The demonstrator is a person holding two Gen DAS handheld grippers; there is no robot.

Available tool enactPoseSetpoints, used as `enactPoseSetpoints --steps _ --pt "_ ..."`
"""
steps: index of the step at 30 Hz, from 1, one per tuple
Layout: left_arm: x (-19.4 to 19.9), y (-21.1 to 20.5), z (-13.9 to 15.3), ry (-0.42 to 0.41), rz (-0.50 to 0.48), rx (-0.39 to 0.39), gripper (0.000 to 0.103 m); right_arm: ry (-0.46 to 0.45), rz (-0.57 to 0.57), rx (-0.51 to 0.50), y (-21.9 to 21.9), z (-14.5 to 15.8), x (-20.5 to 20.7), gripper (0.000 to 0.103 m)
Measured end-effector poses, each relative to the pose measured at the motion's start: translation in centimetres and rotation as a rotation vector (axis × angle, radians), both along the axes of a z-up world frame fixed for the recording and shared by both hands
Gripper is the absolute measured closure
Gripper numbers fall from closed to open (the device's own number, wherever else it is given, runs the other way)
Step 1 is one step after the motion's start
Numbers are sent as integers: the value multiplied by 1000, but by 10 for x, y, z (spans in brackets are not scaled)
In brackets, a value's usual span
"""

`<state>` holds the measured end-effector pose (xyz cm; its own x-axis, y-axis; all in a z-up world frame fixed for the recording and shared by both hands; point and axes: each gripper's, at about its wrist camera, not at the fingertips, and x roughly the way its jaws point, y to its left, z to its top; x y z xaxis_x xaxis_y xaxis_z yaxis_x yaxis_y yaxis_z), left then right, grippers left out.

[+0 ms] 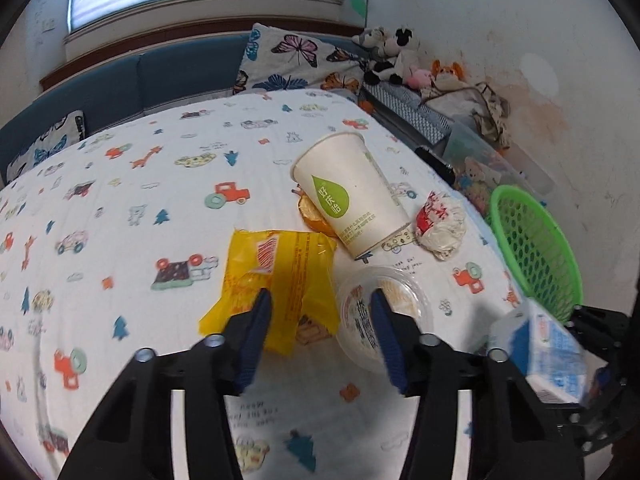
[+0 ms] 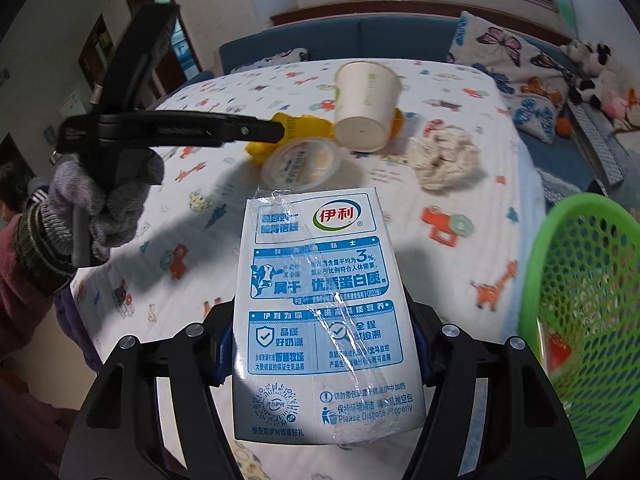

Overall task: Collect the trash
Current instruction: 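Grasp the yellow wrapper on the table with the left gripper, then drop the milk carton into the basket with right while left carries the yellow wrapper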

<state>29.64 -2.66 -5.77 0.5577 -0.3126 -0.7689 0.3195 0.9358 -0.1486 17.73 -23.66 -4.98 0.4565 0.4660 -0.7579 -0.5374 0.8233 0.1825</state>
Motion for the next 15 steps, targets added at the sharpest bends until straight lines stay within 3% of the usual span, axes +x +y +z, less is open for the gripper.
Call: enactPoseSetpoints --steps 2,4,10,15 --pt "5 -3 -5 4 1 19 70 2 -28 11 -11 0 -1 37" --pt "8 -1 -7 6 9 23 87 2 -50 20 -19 0 -3 37" --pt "3 14 3 -25 46 17 96 -2 -118 53 -41 1 -7 37" --pt "-10 23 28 -74 60 -8 98 -13 -177 79 -59 7 -10 37"
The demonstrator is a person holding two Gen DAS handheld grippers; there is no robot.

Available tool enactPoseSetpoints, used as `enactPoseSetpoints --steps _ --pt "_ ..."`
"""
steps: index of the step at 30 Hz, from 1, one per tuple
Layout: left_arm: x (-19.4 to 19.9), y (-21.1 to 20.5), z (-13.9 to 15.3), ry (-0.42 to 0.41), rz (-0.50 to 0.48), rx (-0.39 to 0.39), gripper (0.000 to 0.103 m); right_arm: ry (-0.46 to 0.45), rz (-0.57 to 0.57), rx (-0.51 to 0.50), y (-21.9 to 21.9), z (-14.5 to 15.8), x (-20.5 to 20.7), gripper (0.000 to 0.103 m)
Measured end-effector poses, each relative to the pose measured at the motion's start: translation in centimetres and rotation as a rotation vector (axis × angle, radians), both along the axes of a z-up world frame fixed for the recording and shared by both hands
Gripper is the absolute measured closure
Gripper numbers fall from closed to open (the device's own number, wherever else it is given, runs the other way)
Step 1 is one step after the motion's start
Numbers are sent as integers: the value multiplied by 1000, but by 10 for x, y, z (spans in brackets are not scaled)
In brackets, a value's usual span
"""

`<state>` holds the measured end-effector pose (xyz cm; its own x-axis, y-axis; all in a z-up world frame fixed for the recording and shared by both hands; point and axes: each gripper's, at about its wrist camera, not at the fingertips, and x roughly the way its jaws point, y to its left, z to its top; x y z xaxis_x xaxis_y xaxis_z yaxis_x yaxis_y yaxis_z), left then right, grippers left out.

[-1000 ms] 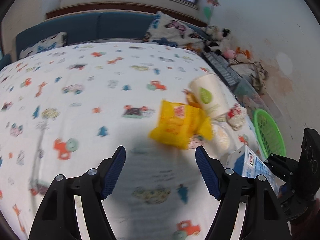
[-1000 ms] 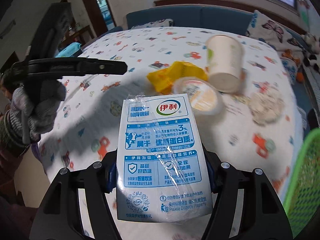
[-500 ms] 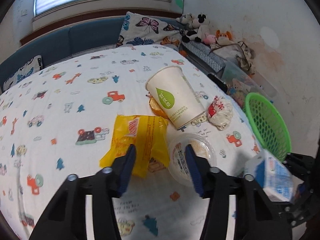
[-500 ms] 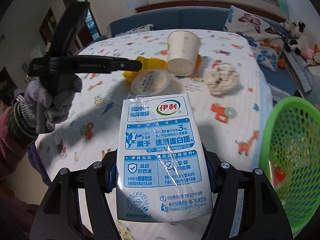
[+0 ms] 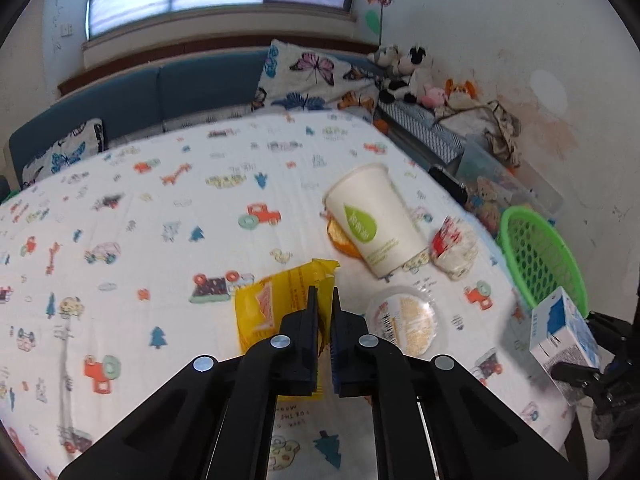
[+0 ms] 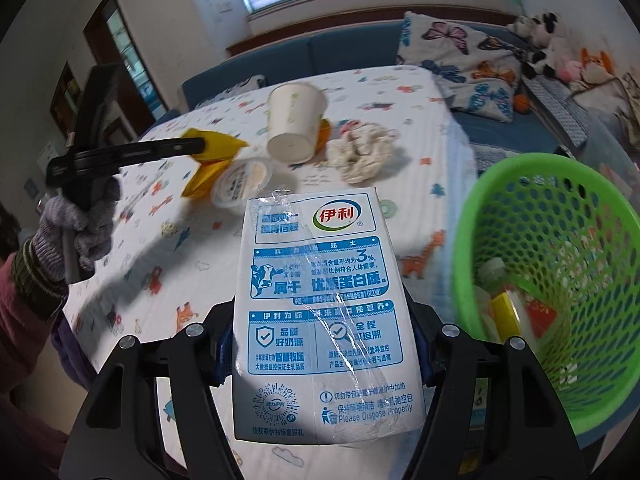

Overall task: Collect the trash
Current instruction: 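Drop the milk carton into the basket with right while left carries the yellow wrapper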

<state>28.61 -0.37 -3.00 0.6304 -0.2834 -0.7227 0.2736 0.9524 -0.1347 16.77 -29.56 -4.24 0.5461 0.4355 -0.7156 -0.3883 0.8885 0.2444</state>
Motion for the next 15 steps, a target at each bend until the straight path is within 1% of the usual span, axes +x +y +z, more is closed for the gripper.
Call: enactPoseSetpoints --steps 4,7,12,15 --pt "-12 -2 23 -37 -7 -13 99 -1 -66 13 -23 7 -3 37" --pt "-21 -10 40 -54 -31 -45 99 -10 -121 5 -44 14 -4 37" --pt "-31 -37 66 -88 -103 -90 99 -15 -227 -33 -84 23 -1 37" --pt "-34 -56 75 -103 -141 -98 99 -7 -304 -53 -112 22 5 37"
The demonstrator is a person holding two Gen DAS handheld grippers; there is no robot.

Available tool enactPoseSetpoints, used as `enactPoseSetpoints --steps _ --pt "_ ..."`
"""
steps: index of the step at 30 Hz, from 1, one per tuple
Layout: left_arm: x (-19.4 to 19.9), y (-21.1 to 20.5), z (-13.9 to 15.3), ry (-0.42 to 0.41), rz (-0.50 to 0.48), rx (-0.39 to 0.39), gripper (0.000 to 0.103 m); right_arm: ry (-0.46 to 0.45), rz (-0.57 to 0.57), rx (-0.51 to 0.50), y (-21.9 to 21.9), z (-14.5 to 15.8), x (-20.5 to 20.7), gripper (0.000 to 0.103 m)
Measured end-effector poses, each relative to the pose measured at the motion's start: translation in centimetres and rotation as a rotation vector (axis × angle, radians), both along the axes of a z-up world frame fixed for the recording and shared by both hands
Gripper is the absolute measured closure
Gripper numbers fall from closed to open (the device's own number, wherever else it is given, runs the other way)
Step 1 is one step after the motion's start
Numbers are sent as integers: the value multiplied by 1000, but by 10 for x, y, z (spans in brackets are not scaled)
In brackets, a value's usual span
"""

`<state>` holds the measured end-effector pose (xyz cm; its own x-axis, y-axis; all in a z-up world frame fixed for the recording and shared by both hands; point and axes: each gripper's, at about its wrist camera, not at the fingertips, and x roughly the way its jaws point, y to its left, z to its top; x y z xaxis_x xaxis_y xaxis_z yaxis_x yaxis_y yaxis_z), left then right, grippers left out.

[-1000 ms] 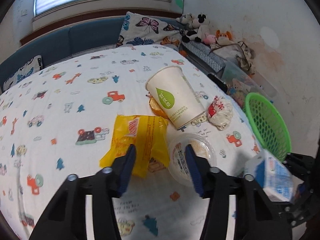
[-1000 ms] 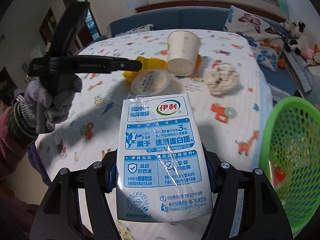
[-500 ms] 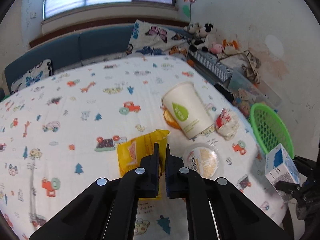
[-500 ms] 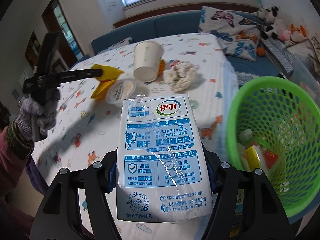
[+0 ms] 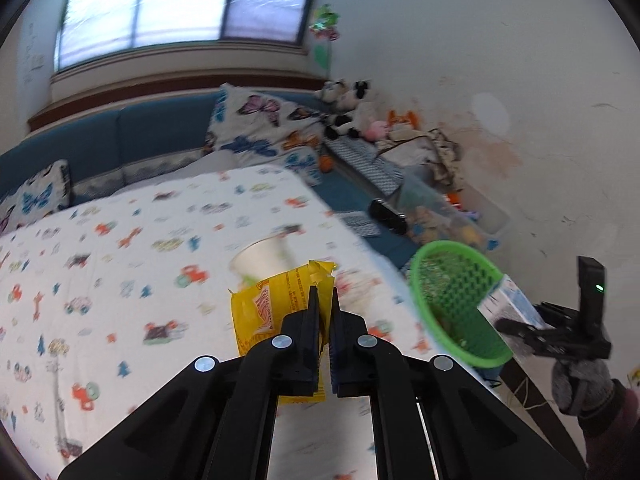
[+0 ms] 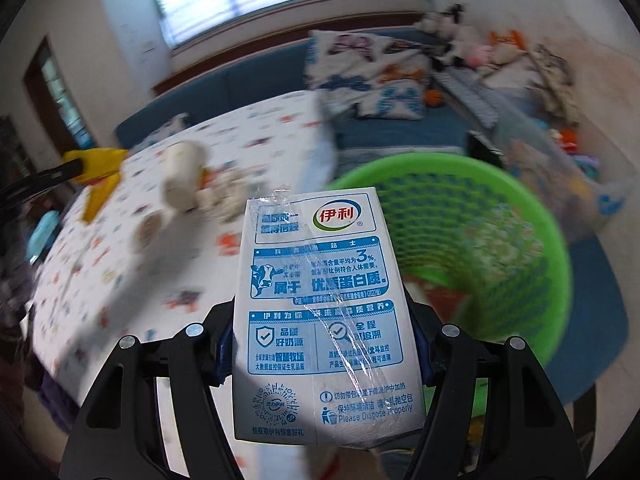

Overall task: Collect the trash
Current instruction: 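Drop the milk carton into the basket with right while left carries the yellow wrapper, then release the yellow wrapper into the green basket with the left gripper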

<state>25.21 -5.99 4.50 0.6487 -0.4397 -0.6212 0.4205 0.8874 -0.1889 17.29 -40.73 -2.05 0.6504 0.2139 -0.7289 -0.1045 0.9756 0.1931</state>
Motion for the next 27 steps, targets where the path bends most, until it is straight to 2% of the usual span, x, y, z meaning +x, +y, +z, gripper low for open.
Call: enactPoseSetpoints --steps 5,11,16,21,27 --pt "2 -36 8 3 -61 -13 99 33 -90 -27 -36 -11 15 37" --pt "3 -84 12 1 -128 8 99 64 -169 -56 -63 -32 33 36" --pt "6 -121 15 -5 -182 15 99 74 -208 -28 -81 -49 41 33" --pt "8 -157 13 3 -241 17 99 67 -218 -12 -86 -48 34 32" --pt "14 -208 0 33 -317 22 99 32 -198 -4 -89 -34 13 29"
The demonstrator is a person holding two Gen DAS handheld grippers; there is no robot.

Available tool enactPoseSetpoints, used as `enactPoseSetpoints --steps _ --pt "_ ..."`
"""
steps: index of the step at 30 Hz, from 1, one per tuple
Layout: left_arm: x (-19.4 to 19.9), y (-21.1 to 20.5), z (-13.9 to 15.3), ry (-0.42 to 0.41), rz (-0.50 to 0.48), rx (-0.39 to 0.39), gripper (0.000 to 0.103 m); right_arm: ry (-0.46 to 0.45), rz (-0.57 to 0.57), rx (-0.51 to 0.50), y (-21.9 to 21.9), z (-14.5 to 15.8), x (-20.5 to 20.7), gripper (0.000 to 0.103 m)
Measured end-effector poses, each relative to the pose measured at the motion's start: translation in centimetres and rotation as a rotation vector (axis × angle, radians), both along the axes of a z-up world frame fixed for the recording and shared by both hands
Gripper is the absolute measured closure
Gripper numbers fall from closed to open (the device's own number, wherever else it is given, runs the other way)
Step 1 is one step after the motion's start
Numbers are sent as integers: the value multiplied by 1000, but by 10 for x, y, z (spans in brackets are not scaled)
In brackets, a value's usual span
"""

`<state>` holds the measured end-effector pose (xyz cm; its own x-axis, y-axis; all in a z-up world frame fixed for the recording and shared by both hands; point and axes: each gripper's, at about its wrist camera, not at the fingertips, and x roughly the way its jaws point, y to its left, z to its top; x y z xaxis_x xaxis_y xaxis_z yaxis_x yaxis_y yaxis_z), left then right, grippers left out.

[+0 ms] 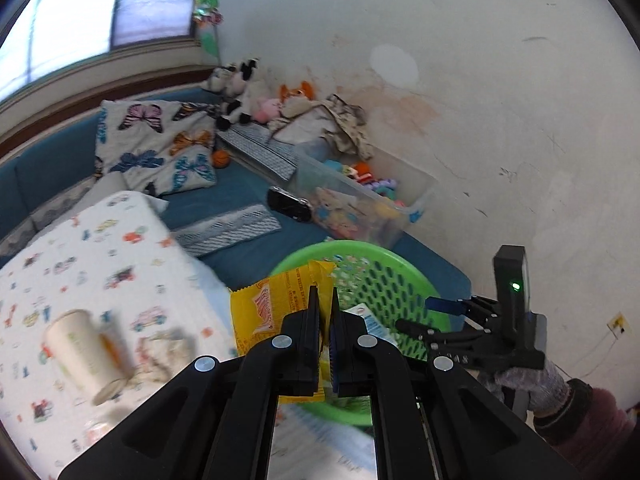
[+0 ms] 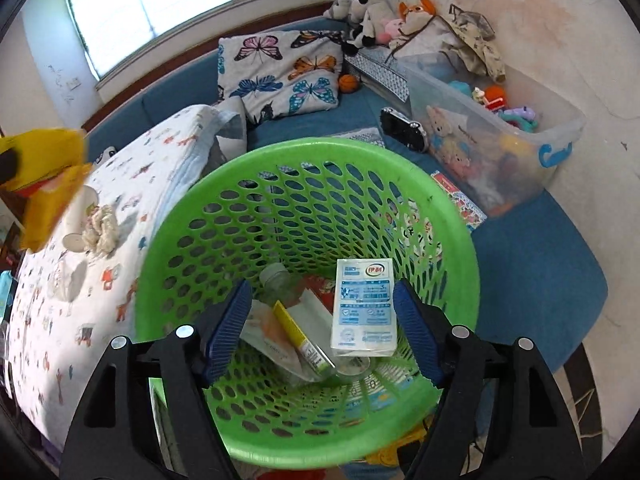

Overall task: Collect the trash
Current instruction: 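Release the yellow wrapper into the green basket with the left gripper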

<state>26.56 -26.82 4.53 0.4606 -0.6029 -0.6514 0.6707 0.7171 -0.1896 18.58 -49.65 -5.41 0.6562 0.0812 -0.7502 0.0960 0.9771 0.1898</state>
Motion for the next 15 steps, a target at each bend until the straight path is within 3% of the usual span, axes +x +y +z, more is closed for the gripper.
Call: enactPoseSetpoints --steps 12,14,15 --pt "13 -67 -35 73 -58 57 99 -35 20 -14 1 13 -30 25" --pt "14 -71 -41 93 -65 65 96 -34 22 -7 0 12 -31 25" --pt "15 -71 -43 96 -62 68 89 -34 22 -5 0 11 -32 25"
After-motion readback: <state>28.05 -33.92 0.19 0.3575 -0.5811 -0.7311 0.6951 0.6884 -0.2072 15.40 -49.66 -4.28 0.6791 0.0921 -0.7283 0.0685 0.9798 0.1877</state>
